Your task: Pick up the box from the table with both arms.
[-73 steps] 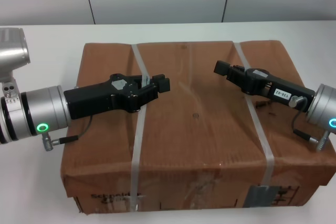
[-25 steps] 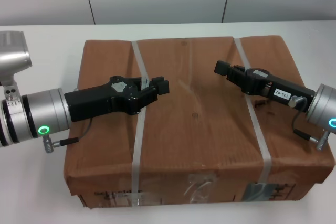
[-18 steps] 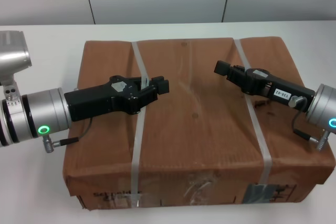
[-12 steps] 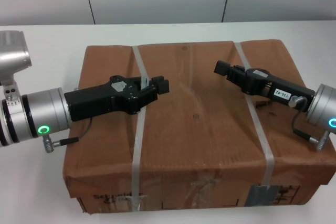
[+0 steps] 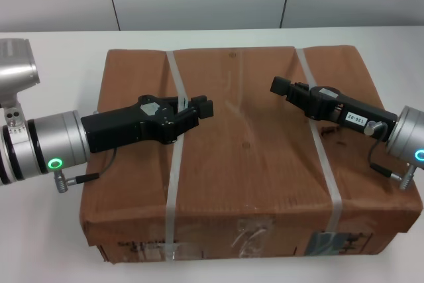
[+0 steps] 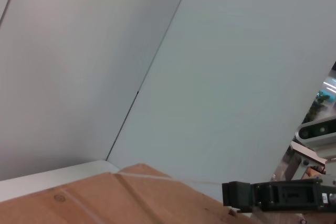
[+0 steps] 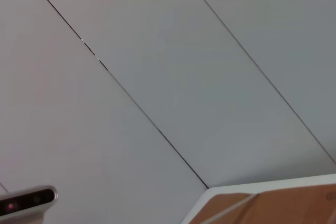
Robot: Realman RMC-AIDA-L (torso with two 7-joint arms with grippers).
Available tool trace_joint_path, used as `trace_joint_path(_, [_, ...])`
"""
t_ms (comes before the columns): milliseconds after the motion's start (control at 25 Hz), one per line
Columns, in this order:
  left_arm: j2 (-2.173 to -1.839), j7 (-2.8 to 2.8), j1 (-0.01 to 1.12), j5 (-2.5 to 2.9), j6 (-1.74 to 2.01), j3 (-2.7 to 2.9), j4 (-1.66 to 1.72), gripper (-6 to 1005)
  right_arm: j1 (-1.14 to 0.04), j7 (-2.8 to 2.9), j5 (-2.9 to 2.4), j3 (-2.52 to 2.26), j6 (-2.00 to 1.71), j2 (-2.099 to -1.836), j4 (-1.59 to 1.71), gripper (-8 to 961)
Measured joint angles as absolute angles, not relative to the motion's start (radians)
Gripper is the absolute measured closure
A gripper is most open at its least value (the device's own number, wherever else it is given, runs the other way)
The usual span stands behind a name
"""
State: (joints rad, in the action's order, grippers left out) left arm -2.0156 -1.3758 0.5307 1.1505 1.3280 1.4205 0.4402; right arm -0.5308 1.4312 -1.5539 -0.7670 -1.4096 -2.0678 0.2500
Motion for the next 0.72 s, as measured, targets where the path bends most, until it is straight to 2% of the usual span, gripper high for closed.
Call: trace_joint_path(720, [-2.016, -1.367, 0.531, 1.153, 1.325, 1.420, 0.430, 845, -0.531, 1.430, -1.554, -0.767, -1.404, -2.069, 0.250, 925])
